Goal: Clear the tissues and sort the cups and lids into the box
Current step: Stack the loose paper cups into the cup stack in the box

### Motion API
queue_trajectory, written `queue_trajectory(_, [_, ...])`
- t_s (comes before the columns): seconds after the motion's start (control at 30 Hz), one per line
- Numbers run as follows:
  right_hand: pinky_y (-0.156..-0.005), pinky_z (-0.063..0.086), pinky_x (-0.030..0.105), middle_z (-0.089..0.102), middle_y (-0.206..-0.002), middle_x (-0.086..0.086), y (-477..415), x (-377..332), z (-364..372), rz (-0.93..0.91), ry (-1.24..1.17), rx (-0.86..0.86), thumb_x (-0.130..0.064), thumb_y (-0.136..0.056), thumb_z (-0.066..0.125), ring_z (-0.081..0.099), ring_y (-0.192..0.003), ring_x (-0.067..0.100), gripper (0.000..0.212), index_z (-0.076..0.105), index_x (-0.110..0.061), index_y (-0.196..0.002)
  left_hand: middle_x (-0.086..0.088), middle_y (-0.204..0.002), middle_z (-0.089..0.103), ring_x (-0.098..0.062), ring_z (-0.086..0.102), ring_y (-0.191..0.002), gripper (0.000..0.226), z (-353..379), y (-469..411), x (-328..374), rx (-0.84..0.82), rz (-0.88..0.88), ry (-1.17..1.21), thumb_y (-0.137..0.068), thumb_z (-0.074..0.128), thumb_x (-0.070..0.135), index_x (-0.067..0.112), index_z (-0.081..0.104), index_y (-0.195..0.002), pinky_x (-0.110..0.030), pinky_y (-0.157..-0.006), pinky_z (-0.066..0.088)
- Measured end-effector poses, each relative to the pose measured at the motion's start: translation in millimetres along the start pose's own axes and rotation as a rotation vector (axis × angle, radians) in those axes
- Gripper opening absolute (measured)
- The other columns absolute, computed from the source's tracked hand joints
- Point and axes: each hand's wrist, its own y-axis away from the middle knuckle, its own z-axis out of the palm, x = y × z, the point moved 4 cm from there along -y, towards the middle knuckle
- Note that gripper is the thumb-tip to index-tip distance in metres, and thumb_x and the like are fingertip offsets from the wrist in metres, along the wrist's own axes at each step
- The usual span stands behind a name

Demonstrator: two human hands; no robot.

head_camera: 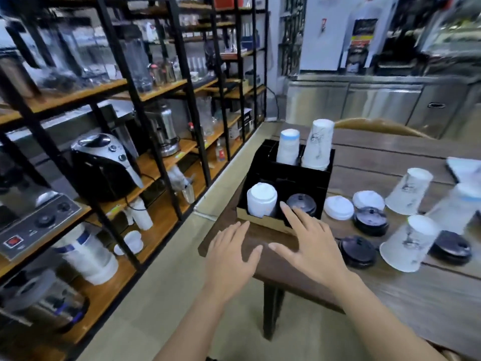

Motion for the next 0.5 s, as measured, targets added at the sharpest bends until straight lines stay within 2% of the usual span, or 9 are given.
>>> queue_trajectory(0.1, [-0.110,0.029,0.040,0.032,-0.154,0.004,0.1,44.0,-27.7,0.064,0.023,0.030,-0.076,-0.073,0.024,0.035,-0.139,0.024,0.085,0.005,-0.039,-0.147,0.008,-0.143,0.047,-0.011,0.039,-0.133,0.063,16.0,-24.8,43.5,0.016,0.088,0.005,-0.084,0.040,0.054,0.026,0.040,-0.140,-0.028,-0.111,0.028])
queue_trajectory(0.2, [-0.103,0.037,0.043,0.044,-0.147,0.007,-1.8,93.4,-52.0,0.119,0.063,0.094,-0.074,-0.075,0.031,0.045,-0.133,0.027,0.084,0.016,-0.034,-0.148,0.009,-0.143,0.046,-0.010,0.039,-0.133,0.060,40.2,-50.6,83.4,-0.009,0.155,0.046,-0.087,0.044,0.053,0.026,0.039,-0.140,-0.027,-0.110,0.030])
queue_trajectory(0.3, [-0.101,0.039,0.044,0.045,-0.146,0.007,-6.3,141.5,-75.3,0.158,0.072,0.129,-0.073,-0.075,0.031,0.047,-0.130,0.028,0.084,0.019,-0.032,-0.148,0.009,-0.143,0.046,-0.010,0.040,-0.133,0.058,67.5,-79.0,122.8,-0.015,0.209,0.080,-0.089,0.048,0.051,0.027,0.039,-0.140,-0.031,-0.111,0.033])
queue_trajectory(0.4, [-0.105,0.034,0.042,0.037,-0.151,0.004,-8.8,190.0,-94.0,0.209,0.076,0.128,-0.074,-0.072,0.026,0.041,-0.135,0.025,0.087,0.012,-0.035,-0.149,0.009,-0.142,0.047,-0.010,0.042,-0.131,0.056,98.9,-106.1,167.4,-0.066,0.263,0.123,-0.089,0.049,0.050,0.028,0.040,-0.139,-0.029,-0.109,0.034])
queue_trajectory(0.5, [-0.102,0.037,0.041,0.038,-0.150,0.003,-5.5,239.9,-101.8,0.270,0.066,0.126,-0.075,-0.072,0.027,0.041,-0.134,0.023,0.088,0.014,-0.034,-0.148,0.010,-0.145,0.043,-0.012,0.039,-0.133,0.058,139.9,-125.1,205.7,-0.187,0.319,0.124,-0.088,0.050,0.051,0.030,0.037,-0.140,-0.029,-0.107,0.034])
